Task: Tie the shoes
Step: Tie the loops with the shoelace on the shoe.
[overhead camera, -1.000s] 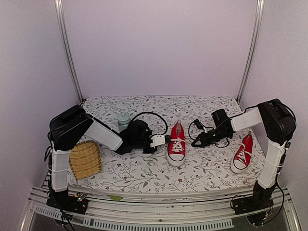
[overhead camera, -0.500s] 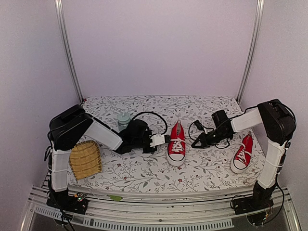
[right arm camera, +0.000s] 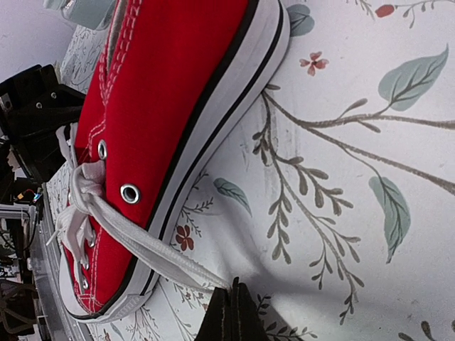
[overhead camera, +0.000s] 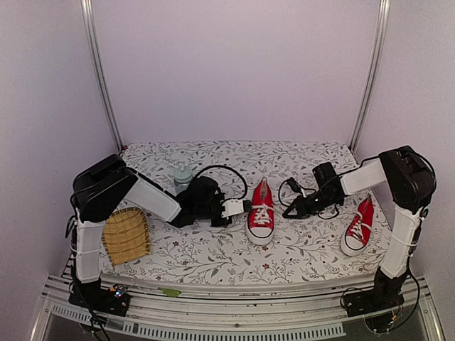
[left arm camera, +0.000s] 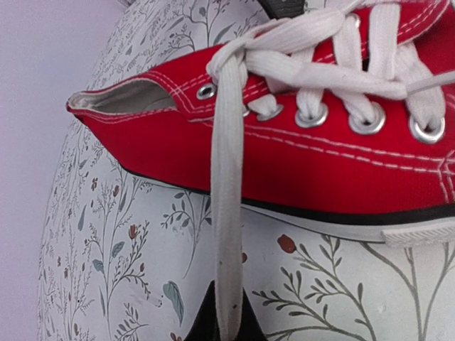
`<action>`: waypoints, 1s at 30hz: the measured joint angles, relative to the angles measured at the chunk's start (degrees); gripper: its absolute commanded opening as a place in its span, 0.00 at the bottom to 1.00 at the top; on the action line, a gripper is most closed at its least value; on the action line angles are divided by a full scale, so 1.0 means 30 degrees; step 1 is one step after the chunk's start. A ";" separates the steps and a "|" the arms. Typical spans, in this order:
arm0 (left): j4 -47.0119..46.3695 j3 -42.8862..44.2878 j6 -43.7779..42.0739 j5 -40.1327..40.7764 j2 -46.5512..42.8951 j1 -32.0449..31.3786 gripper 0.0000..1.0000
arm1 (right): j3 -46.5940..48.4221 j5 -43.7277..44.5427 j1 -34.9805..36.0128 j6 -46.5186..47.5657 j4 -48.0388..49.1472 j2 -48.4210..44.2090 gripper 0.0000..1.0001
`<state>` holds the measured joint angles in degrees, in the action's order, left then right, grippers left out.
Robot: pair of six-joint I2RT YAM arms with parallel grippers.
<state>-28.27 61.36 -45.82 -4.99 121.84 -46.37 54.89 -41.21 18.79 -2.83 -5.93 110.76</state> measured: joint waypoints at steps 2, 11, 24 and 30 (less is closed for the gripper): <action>0.0036 0.0007 0.0087 -0.0248 0.0000 -0.0029 0.09 | 0.0328 -0.0204 0.0000 0.0080 -0.0138 0.0087 0.02; 0.0736 0.0153 0.0685 -0.0619 -0.0444 -0.0386 0.71 | 0.1894 0.0015 0.0080 0.0940 -0.0896 -0.0073 0.38; 0.3577 -0.0226 0.2412 -0.2616 -0.4044 -0.1814 0.16 | 0.1625 0.2871 0.3388 0.1173 -0.1880 -0.3694 0.28; 0.3985 -0.0131 0.4233 -0.4350 -0.3861 -0.2463 0.26 | 0.1479 0.3803 0.5260 0.0736 -0.1661 -0.3643 0.30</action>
<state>-16.32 60.97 -33.12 -18.04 110.26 -53.76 59.33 -29.80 34.57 -0.62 -10.92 99.83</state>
